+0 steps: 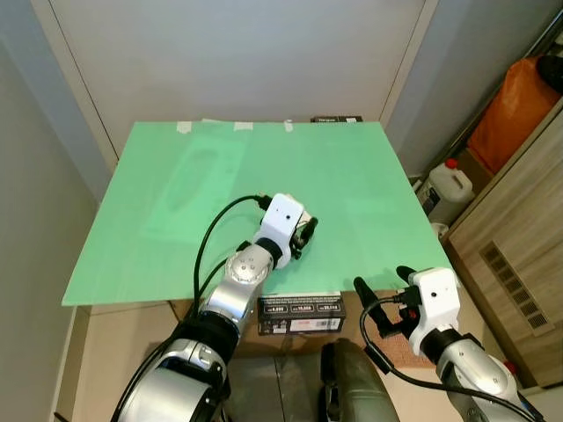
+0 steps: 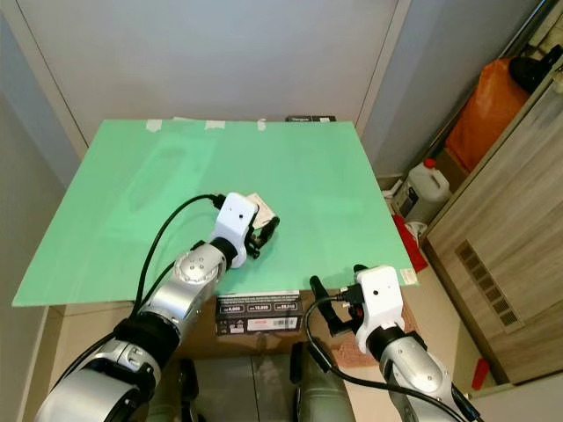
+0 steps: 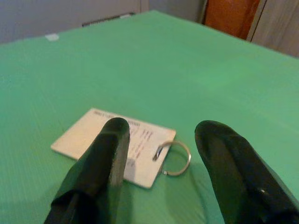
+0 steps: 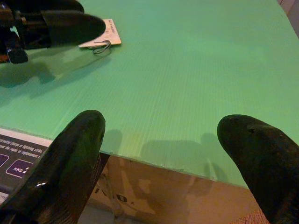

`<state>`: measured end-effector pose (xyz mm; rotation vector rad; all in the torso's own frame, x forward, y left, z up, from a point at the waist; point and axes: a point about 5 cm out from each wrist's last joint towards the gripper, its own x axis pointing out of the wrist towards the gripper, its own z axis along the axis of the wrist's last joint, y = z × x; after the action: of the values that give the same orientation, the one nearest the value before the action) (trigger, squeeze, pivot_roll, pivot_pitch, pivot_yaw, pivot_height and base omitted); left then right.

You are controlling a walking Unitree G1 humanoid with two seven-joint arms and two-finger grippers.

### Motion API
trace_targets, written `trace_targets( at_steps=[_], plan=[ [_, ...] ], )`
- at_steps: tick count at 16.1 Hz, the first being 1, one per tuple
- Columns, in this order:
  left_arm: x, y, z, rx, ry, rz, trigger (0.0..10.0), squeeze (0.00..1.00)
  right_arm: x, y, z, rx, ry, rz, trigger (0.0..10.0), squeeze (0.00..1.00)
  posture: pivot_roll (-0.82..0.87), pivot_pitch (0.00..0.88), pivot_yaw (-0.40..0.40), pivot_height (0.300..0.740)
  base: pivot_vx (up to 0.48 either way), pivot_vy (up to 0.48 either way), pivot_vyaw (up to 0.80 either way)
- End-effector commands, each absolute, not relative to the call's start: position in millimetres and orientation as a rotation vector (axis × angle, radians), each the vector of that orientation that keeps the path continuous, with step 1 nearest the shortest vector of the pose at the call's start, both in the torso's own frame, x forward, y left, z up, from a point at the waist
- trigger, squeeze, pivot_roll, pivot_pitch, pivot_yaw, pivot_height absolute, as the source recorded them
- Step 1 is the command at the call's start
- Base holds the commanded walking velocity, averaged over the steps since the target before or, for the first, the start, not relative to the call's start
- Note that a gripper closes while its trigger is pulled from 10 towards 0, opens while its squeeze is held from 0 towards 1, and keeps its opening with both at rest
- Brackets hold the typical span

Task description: Hang keys on a hook

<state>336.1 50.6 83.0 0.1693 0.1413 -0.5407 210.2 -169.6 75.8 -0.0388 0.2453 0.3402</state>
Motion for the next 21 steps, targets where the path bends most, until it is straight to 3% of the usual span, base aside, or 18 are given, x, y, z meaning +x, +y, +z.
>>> trace_targets(
  at_steps=[1,4,5,6,21],
  plan=[
    [338.6,47.8,85.2,0.18,0.135,-0.541,10.0,1.0,208.0,-171.0,76.4,-0.039,0.25,0.331,10.0,0.0,-0.21,0.069,-0.034,0.618,0.0,0.0,0.0],
    [340.6,49.1,82.3,0.177,0.162,-0.547,10.0,1.0,207.5,-171.1,76.1,-0.041,0.253,0.328,10.0,0.0,-0.21,0.072,-0.037,0.618,0.0,0.0,0.0],
    [341.8,49.3,82.7,0.18,0.163,-0.551,10.0,0.14,207.4,-171.5,76.3,-0.041,0.253,0.327,10.0,0.0,-0.21,0.073,-0.038,0.618,0.0,0.0,0.0],
    [343.2,50.0,83.3,0.185,0.164,-0.552,10.0,0.0,207.0,-171.8,76.4,-0.042,0.254,0.327,10.0,0.0,-0.22,0.074,-0.039,0.618,0.0,0.0,0.0],
    [344.2,45.7,77.6,0.19,0.232,-0.607,10.0,0.0,205.9,-170.0,75.5,-0.04,0.261,0.318,10.0,0.0,-0.22,0.083,-0.028,0.618,0.0,0.0,0.0]
  ],
)
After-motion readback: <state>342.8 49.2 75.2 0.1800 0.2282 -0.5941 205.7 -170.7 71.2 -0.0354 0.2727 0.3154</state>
